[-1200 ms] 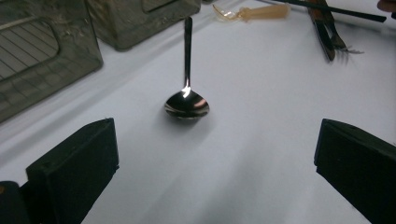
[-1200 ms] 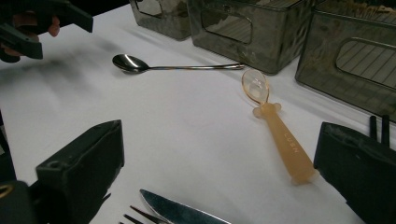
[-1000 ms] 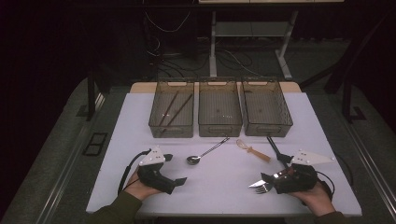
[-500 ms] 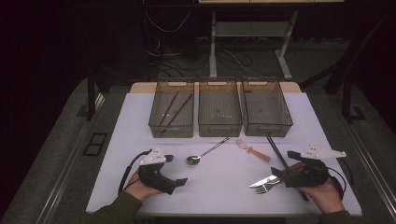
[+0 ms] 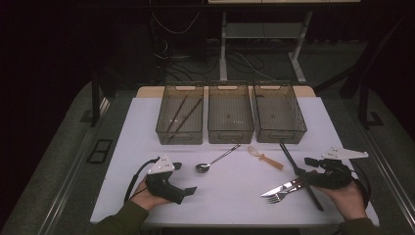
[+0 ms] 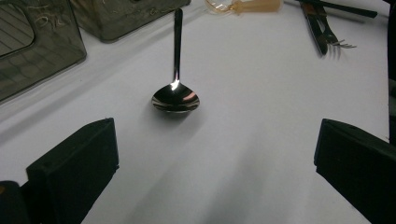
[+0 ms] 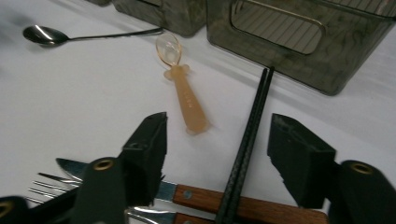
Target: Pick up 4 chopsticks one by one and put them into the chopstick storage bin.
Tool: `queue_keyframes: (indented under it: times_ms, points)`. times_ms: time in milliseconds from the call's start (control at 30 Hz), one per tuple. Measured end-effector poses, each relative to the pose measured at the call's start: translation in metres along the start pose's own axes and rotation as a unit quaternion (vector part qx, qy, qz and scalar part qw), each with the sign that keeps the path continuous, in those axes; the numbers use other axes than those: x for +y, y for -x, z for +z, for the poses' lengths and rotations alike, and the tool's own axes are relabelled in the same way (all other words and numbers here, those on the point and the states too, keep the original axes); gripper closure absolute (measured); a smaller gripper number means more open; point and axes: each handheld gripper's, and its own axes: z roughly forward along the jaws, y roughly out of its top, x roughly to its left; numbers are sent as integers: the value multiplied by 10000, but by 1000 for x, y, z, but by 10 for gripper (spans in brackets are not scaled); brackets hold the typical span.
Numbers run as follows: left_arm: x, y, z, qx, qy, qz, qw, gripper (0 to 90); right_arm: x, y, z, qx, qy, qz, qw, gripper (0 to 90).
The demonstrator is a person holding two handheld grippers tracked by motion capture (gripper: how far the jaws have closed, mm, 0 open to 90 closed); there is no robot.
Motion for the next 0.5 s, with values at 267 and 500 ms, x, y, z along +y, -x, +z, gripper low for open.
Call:
queue_keyframes:
  times_ms: [267, 500]
  points:
    - [0, -1, 0, 95, 36, -5, 9999, 0, 3, 9, 7, -166, -172, 128, 9996, 564]
    - [0, -1, 1, 106, 8, 10, 9999, 0, 12, 21, 20, -196, -285, 305, 9989, 674]
